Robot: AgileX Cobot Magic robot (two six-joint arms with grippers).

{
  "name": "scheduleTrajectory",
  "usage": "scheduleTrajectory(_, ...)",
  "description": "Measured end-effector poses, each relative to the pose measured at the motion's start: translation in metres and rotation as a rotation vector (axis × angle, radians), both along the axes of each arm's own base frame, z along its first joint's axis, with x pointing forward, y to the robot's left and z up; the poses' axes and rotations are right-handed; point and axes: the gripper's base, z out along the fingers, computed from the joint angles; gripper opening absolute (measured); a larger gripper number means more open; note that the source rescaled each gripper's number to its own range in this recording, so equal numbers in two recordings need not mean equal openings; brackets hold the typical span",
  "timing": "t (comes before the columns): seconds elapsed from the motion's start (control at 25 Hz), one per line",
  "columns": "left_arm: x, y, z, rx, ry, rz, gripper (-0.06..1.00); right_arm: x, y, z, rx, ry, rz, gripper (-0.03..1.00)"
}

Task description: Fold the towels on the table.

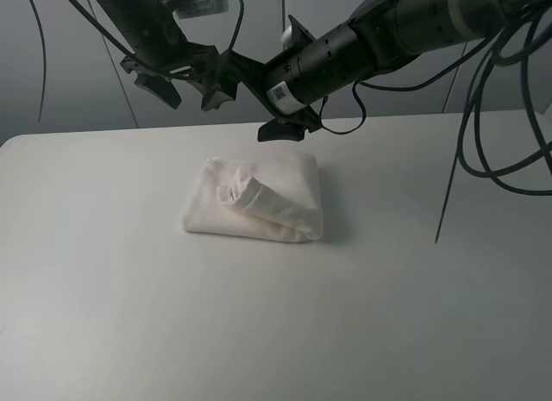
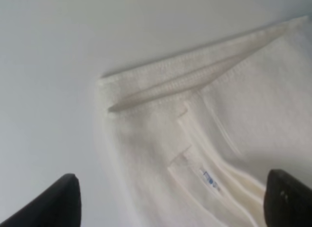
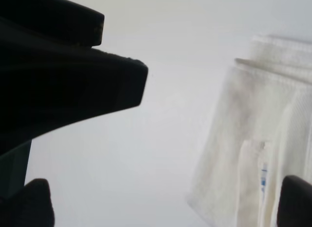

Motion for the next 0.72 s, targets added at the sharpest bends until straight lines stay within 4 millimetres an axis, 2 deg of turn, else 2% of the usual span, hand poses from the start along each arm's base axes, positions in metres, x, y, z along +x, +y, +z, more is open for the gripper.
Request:
scheduleTrajectory(0.24,-0.002,0.001,0.005,0.007,-0.011,-0.015,0.97,-0.002,0.0,-0.002,-0.043,-0.023,0.039,1.0)
scheduleTrajectory(0.48,-0.01,0.007,0.037,0.025,-0.095,-0.021,0.97,-0.008,-0.009,-0.006,-0.206,-0.053,0.132,1.0)
scheduleTrajectory(0.56,-0.013,0.01,0.047,0.037,-0.121,-0.023,0.97,-0.009,-0.017,0.001,-0.297,-0.091,0.141,1.0)
scheduleTrajectory(0.72,-0.02,0.018,0.07,0.048,-0.18,-0.012,0.97,-0.015,-0.04,0.037,-0.492,-0.225,0.133,1.0)
